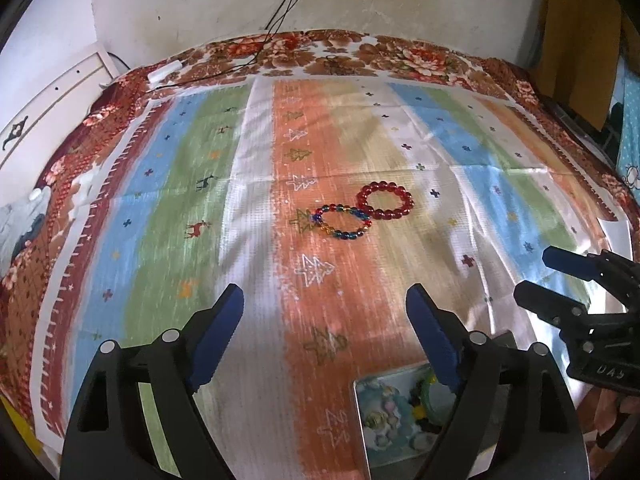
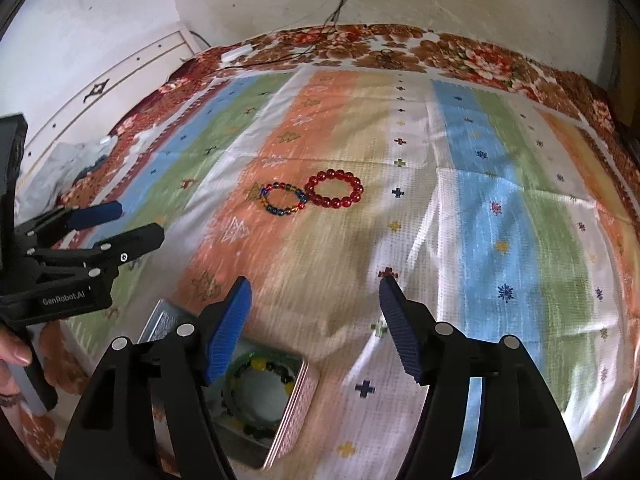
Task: Organize jewelry
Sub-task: 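Move the left tool to the multicolour bead bracelet while the right tool nears the red bead bracelet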
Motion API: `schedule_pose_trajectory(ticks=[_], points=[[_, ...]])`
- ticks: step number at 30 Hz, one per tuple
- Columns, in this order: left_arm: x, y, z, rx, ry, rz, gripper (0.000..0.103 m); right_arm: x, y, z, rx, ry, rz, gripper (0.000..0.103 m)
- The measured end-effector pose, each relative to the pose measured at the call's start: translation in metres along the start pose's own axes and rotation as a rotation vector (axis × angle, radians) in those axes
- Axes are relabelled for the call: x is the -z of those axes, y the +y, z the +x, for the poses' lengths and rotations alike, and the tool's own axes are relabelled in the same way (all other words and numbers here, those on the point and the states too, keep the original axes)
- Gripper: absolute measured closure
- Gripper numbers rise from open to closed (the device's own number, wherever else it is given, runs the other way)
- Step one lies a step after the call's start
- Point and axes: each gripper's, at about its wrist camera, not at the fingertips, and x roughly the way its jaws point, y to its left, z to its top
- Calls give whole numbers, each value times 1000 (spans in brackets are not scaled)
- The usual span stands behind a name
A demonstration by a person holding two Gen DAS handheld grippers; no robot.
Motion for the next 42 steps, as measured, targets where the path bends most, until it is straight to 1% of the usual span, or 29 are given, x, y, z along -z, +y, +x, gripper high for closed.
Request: schedule_pose_trajectory(ticks=[4, 7, 8, 12, 15, 18, 27, 29, 31, 34, 38, 42], points=[[-10, 5, 9, -7, 8, -14, 20, -8, -5, 7, -35, 10, 39, 37], [-17, 5, 14, -6, 7, -15, 20, -16, -1, 10, 17, -10, 0, 37], [-19, 4, 15, -10, 3, -11, 20, -18, -1, 11, 22, -13, -4, 37], [-25, 0, 16, -34, -26, 17, 20, -26, -7, 19, -16, -6, 31, 37], [-29, 1, 27, -51, -8, 32, 20, -31, -8, 23, 10, -21, 22, 37], [-33, 6, 38, -58, 12, 26, 20, -37, -8, 29, 22, -27, 6, 37], [-48, 16, 67, -37, 59, -5, 20, -54, -12, 50, 29, -7, 8, 37], [-51, 16, 73, -41, 66, -2, 20, -57, -15, 56, 31, 1, 21, 37], [-54, 16, 79, -46, 69, 2, 20, -60, -18, 57, 40, -17, 35, 37], [-58, 16, 81, -44, 59, 8, 20, -66, -17, 62, 44, -26, 21, 37], [-63, 14, 92, -26, 71, -1, 20, -72, -22, 76, 33, 6, 43, 37], [-65, 11, 110, -22, 98, 6, 20, -76, -26, 94, 45, 35, 50, 37]])
